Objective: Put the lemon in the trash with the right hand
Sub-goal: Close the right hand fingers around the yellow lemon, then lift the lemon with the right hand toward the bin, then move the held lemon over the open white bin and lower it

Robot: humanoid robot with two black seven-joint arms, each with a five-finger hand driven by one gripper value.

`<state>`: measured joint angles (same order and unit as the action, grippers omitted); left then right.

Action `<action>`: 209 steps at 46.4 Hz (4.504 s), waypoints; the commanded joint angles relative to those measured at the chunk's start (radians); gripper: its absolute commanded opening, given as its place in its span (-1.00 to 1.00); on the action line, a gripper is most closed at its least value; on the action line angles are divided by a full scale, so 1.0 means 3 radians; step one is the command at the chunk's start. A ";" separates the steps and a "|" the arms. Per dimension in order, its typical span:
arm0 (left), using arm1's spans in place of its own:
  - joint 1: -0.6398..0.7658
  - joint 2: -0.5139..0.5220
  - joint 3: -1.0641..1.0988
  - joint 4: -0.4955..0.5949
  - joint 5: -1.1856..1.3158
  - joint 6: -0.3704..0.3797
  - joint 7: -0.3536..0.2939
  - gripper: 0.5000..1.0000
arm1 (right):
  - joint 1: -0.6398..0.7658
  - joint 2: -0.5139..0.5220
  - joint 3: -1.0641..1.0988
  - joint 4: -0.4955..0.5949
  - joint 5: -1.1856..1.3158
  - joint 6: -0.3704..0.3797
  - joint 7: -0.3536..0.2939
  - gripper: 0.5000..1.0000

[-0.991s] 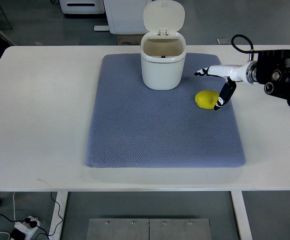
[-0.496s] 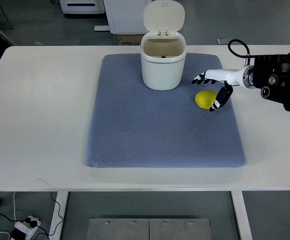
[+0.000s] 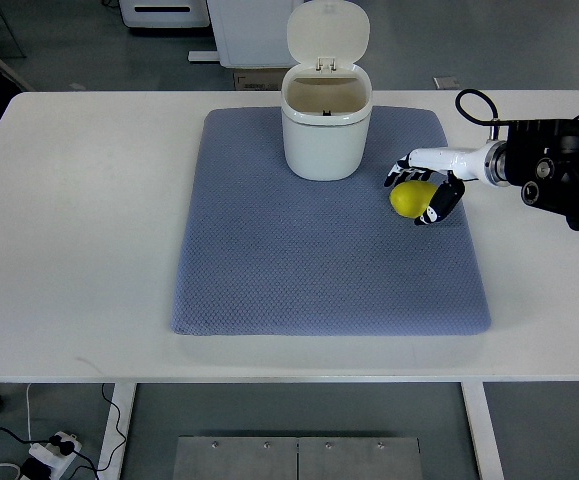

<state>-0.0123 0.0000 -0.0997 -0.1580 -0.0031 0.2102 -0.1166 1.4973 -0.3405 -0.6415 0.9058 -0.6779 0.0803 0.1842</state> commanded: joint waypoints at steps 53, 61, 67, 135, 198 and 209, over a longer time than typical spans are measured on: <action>-0.0005 0.0000 0.0000 0.0000 0.0000 0.0000 0.0000 1.00 | 0.0255 -0.0220 0.0026 -0.0217 0.0056 -0.0007 0.0260 -1.00; 0.0000 0.0000 0.0000 0.0000 0.0000 0.0000 0.0000 1.00 | 0.0352 -0.0266 0.0139 -0.0217 0.0076 0.0075 0.0260 -1.00; 0.0000 0.0000 0.0000 0.0000 0.0000 0.0000 0.0000 1.00 | 0.0414 -0.0276 0.0241 -0.0217 0.0076 0.0101 0.0255 -1.00; 0.0000 0.0000 0.0000 0.0000 0.0000 0.0000 0.0000 1.00 | 0.0562 0.0235 0.0528 -0.0437 0.0930 -0.0027 0.0194 -1.00; 0.0000 0.0000 0.0000 0.0000 0.0000 0.0000 0.0000 1.00 | 0.0097 0.0711 0.1136 -0.0994 0.1319 -0.0186 0.0158 -1.00; 0.0000 0.0000 0.0000 0.0000 0.0000 0.0000 0.0000 1.00 | -0.0005 0.0731 0.1269 -0.1030 0.1329 -0.0186 0.0158 -1.00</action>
<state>-0.0127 0.0000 -0.0997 -0.1580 -0.0029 0.2101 -0.1166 1.5010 -0.1235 -0.2625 0.5965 -0.2806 0.0244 0.2315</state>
